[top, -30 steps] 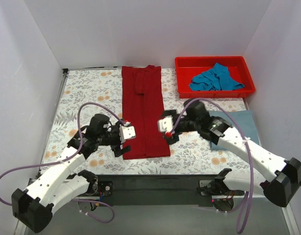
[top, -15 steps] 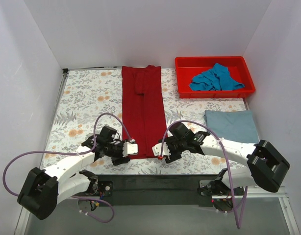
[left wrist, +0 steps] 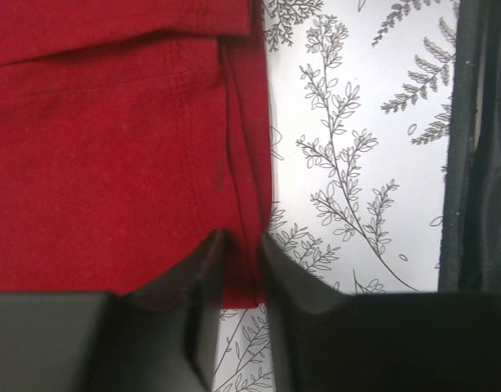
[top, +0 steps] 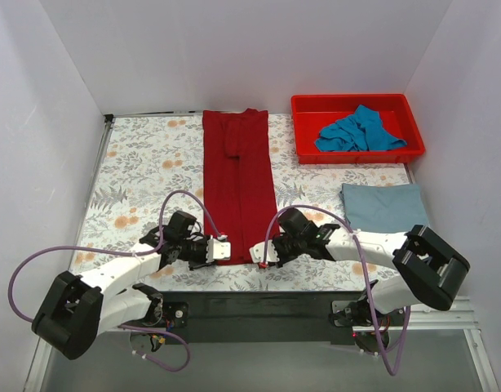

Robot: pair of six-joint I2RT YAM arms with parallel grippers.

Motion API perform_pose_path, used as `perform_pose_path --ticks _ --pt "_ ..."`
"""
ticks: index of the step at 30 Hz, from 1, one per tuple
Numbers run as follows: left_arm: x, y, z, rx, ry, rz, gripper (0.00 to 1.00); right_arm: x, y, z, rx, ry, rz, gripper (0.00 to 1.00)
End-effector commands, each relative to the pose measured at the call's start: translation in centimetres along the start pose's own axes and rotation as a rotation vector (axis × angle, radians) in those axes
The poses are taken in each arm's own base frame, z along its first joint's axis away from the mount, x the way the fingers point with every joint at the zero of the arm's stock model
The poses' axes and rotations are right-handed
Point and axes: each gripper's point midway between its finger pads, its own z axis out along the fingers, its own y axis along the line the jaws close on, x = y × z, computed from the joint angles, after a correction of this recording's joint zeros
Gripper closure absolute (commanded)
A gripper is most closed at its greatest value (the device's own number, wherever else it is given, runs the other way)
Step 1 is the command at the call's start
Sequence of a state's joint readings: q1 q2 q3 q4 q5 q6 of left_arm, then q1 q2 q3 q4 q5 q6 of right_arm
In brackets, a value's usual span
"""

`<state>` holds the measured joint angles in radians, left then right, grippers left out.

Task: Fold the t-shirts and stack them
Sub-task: Fold the tshirt

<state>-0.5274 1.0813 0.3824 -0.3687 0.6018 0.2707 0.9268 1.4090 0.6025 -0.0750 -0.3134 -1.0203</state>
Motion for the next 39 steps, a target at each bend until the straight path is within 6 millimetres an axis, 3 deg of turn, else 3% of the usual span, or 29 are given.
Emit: perform_pose_path --ticks 1,3,5,7,9,10,11,14,19,21,26,27,28,33,34,36,37,39 --pt "1.1 -0.9 0.3 0.020 0.033 0.018 0.81 2.8 4.2 0.8 -0.100 0.101 0.017 0.76" --pt "0.4 -1.1 0.0 0.027 0.021 0.036 0.97 2.4 4.6 0.6 -0.094 0.105 0.015 0.91" --pt "-0.5 -1.9 -0.4 0.060 -0.005 0.036 1.00 1.0 4.9 0.2 -0.092 0.084 0.011 0.99" --pt "-2.5 -2.3 -1.1 0.076 -0.049 0.077 1.00 -0.3 6.3 -0.2 -0.127 0.074 0.001 0.99" --pt "-3.3 -4.2 -1.8 0.141 -0.063 0.070 1.00 -2.5 6.4 -1.1 -0.127 0.030 0.024 0.99" --pt "-4.6 -4.0 -2.6 0.130 -0.091 0.087 1.00 -3.6 6.5 -1.5 -0.135 0.006 0.026 0.99" --pt "-4.8 -4.8 -3.1 0.156 -0.096 0.070 1.00 -4.9 6.2 -2.4 -0.134 -0.029 0.038 0.99" --pt "-6.1 -4.4 -4.4 0.120 -0.107 0.063 1.00 -6.0 5.2 -3.6 -0.101 -0.038 0.055 0.99" --pt "-7.7 -2.2 -5.5 0.031 -0.109 0.037 1.00 -6.9 1.0 -5.6 -0.004 -0.053 0.060 0.99" --pt "-8.1 -0.1 -5.6 -0.032 -0.110 0.057 1.00 -6.7 -0.6 -5.9 0.015 -0.055 0.060 0.99" --pt "-9.1 5.7 -6.3 -0.145 -0.157 0.070 1.00 -5.4 -7.2 -6.8 0.106 -0.040 0.060 0.99" --pt "-8.5 7.7 -6.7 -0.172 -0.149 0.046 1.00 -5.3 -8.2 -6.8 0.115 -0.039 0.057 0.99" --pt "-8.6 8.9 -7.0 -0.184 -0.162 0.047 1.00 -5.0 -10.2 -7.2 0.144 -0.040 0.066 0.99" --pt "-8.0 15.5 -7.8 -0.282 -0.161 0.066 1.00 -3.1 -15.5 -7.0 0.197 -0.029 0.038 0.99" --pt "-7.1 16.4 -6.9 -0.272 -0.147 0.054 1.00 -1.8 -16.3 -6.4 0.197 -0.010 0.056 0.99" --pt "-6.8 18.6 -6.9 -0.308 -0.144 0.072 1.00 -1.7 -18.9 -6.7 0.234 -0.019 0.049 0.99" --pt "-6.3 20.1 -6.3 -0.304 -0.136 0.078 1.00 -0.5 -19.6 -6.2 0.233 -0.006 0.056 0.99" --pt "-5.8 22.0 -6.2 -0.323 -0.132 0.087 1.00 0.1 -21.4 -6.1 0.266 -0.005 0.038 0.99"
